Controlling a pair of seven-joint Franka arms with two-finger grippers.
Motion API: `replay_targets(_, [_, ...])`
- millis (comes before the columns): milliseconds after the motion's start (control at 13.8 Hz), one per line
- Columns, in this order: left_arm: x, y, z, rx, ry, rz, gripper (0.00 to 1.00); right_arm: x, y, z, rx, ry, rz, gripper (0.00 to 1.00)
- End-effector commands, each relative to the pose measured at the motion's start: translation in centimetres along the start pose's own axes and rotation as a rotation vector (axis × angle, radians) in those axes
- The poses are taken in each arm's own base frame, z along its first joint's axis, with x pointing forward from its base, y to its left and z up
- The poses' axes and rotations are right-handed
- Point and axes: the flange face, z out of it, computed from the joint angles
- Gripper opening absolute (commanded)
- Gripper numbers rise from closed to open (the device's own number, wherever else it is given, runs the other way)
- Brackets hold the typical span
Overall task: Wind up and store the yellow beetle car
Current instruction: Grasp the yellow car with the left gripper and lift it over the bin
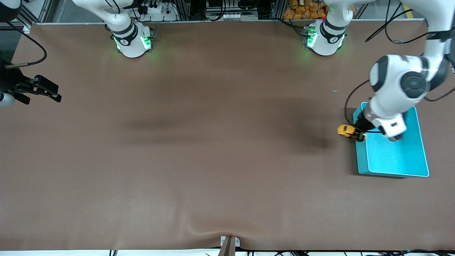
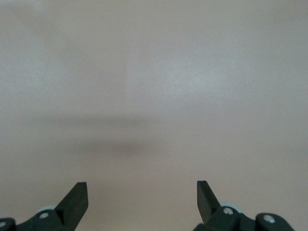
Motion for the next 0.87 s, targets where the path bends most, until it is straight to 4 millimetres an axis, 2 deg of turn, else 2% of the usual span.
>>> replay_targets(0, [5.7,-0.7,-1.3,0.009,0.009,0.152,0.0,-0.3,-0.2,0.0,-0.019,0.005,0.013,1.0])
replay_targets(218, [9.0,-1.5,-0.1,0.014,-0.005,0.378,0.0,-0.3,-0.2,0.0,-0.018,0.005,0.013,1.0])
replay_targets(436, [11.3,-3.4,2.4,0.036,-0.043,0.618,0.0,-0.2,-0.5,0.0,-0.017,0.003,0.009,1.0])
replay_targets(799, [13.7,-5.4,7.1,0.082,-0.097,0.914,0.0,-0.1,-0.5,0.3,-0.017,0.0,0.009,1.0])
